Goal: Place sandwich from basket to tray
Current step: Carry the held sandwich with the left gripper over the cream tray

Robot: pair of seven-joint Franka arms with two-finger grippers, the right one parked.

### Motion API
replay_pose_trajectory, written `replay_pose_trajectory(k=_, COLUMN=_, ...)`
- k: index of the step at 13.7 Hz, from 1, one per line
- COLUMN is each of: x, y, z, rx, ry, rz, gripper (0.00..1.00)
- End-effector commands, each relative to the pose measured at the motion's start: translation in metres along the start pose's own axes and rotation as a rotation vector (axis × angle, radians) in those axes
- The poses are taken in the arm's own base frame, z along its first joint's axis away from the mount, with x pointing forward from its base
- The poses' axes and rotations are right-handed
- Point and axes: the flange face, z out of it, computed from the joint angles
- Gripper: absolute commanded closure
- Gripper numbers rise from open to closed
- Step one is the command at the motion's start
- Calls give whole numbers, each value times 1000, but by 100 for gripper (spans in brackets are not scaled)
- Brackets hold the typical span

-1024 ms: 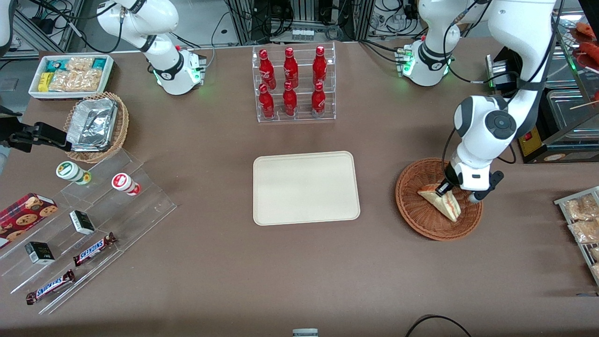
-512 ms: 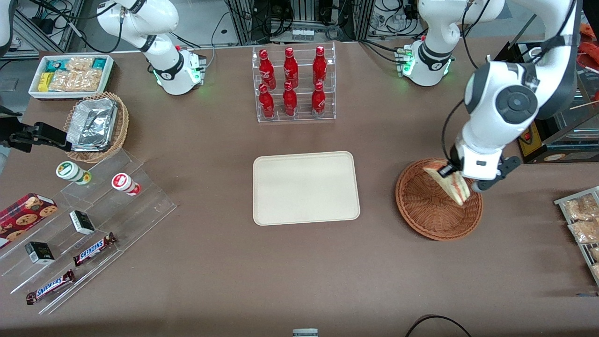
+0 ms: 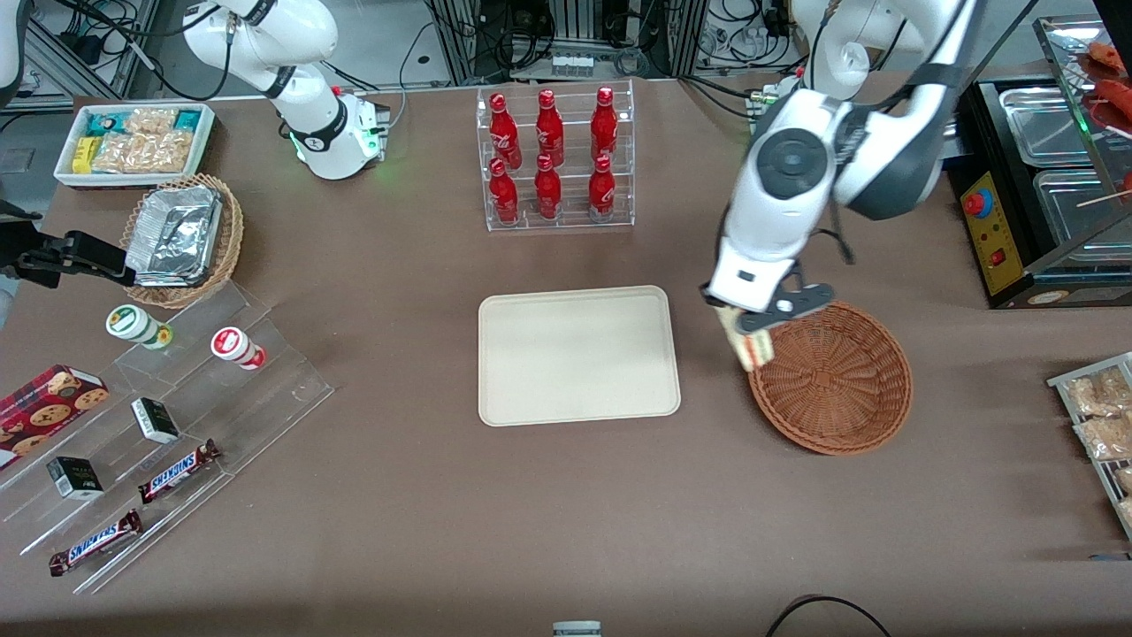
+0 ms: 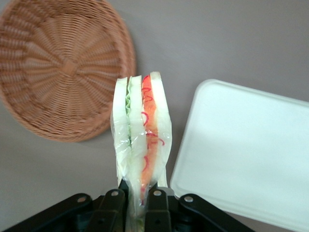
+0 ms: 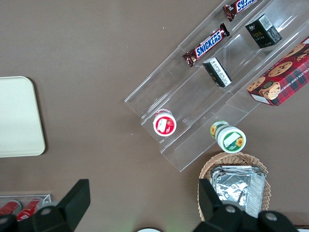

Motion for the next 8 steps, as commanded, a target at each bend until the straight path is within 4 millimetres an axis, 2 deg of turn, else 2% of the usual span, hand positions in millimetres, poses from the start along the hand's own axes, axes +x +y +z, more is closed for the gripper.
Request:
replay_pose_trajectory(k=1, x=-8, y=39, z=2, rx=1, ry=4, rz=49, gripper=100)
replay_pose_trajectory(k=4, x=-22, y=86, z=23, rx=-13, ry=1, rz=115, gripper=100)
replay_pose_trajectory(k=6, x=-25, y=105, z=41, rx=-42, ry=18, rz=131, gripper=100)
replay_pose_trajectory(k=8, x=-39, y=124, z=52, rx=-71, ry=34, rz=164, gripper=100)
